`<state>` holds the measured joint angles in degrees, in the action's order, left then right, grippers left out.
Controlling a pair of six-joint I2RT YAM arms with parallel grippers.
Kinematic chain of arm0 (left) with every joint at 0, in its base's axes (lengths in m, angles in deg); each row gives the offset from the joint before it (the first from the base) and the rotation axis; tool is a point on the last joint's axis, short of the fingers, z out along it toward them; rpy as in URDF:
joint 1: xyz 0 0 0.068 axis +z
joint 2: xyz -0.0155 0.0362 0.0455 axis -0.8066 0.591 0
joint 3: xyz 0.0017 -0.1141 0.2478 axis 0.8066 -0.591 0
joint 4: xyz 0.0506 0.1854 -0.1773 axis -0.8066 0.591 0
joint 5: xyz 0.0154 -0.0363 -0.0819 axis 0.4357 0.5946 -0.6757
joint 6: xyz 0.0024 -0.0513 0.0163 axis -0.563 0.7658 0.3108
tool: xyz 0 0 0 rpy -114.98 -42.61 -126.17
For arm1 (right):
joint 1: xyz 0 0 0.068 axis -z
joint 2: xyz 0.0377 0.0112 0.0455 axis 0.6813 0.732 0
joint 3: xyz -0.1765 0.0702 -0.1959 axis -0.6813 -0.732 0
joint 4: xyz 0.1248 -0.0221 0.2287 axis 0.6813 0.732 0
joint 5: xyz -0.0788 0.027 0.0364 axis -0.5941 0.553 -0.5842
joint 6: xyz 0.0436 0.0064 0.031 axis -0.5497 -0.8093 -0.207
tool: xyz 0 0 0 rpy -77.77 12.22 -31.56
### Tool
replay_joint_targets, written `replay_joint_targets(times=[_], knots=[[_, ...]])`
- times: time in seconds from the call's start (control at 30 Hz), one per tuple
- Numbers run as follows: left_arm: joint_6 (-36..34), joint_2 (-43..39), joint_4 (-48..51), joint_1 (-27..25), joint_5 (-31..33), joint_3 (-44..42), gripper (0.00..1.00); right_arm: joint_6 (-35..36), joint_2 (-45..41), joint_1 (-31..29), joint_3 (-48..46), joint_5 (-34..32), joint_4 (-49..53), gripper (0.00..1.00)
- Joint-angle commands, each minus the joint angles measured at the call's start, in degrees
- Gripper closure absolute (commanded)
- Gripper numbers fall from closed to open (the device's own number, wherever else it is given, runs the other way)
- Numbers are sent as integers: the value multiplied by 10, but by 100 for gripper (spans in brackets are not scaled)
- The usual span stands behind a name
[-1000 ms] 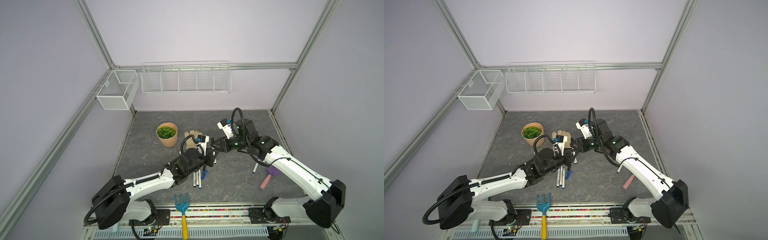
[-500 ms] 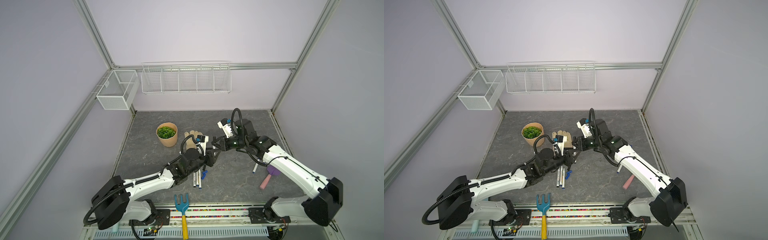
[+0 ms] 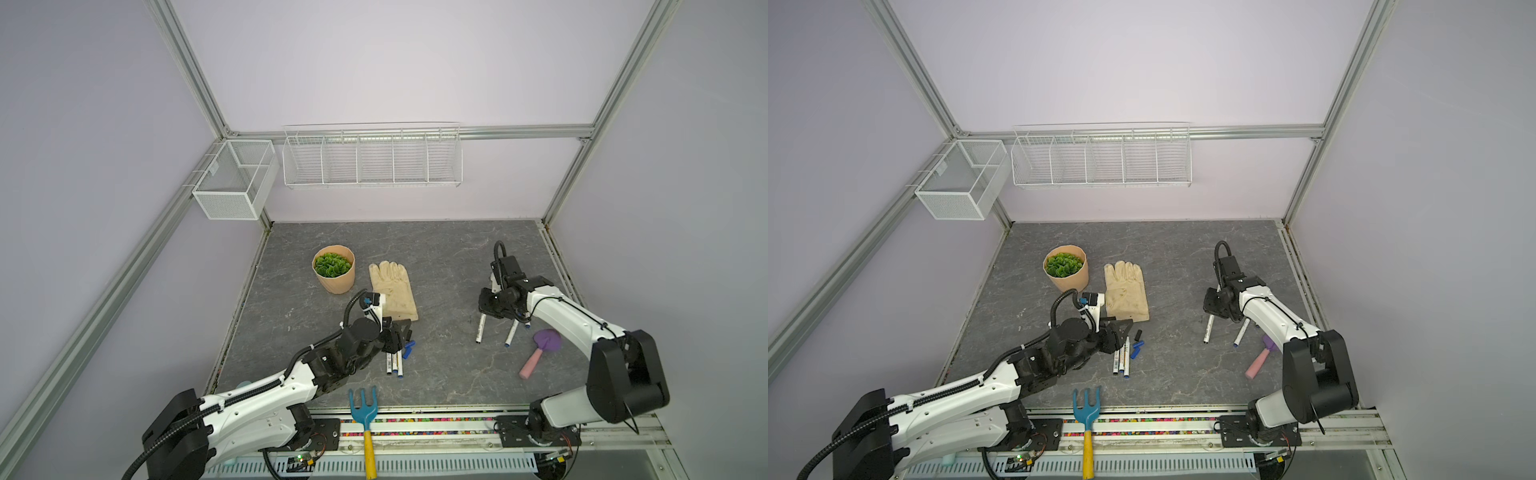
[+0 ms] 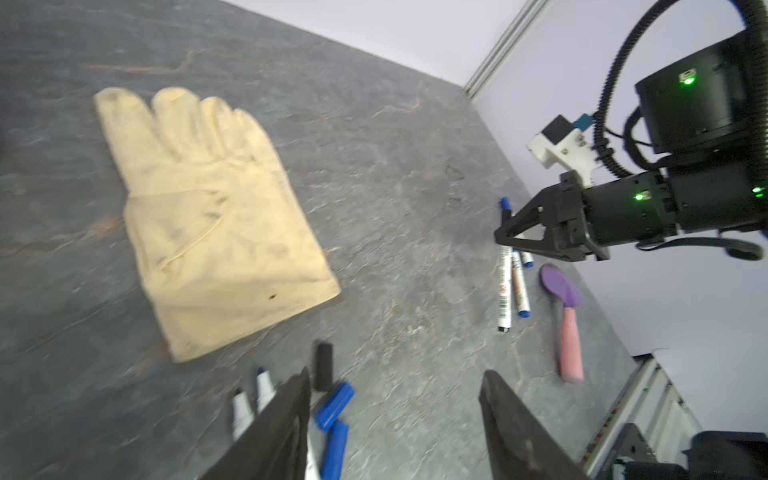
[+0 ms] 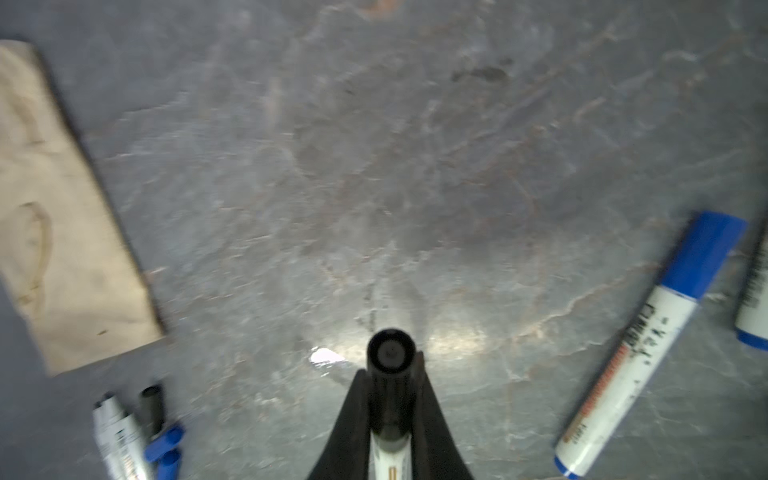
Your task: Insert the pens into the pen caps
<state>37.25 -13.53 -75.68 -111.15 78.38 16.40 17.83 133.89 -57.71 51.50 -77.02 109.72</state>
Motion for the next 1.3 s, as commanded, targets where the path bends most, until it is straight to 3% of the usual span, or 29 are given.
replay_joint_targets(times=[0.0, 0.27, 0.5, 0.7, 0.83, 1.0, 1.27], knots=[[42, -19, 117, -2, 46, -13, 36, -27, 26, 23, -10, -55, -6, 85], [90, -22, 158, -2, 39, -40, 35, -28, 71, 70, -14, -93, -6, 78], [92, -17, 157, -2, 25, -47, 33, -38, 54, 76, -15, -96, -5, 56], [87, -5, 152, -2, -6, -46, 33, -26, -41, 34, -10, -84, -38, 55], [92, 14, 158, -2, -11, -41, 35, -13, -78, -25, 9, -71, -32, 56], [97, 60, 176, -2, -10, -19, 38, -11, -94, -50, 16, -31, -31, 57], [92, 131, 206, -2, -19, 30, 40, 0, -97, -55, 19, -26, -30, 57]])
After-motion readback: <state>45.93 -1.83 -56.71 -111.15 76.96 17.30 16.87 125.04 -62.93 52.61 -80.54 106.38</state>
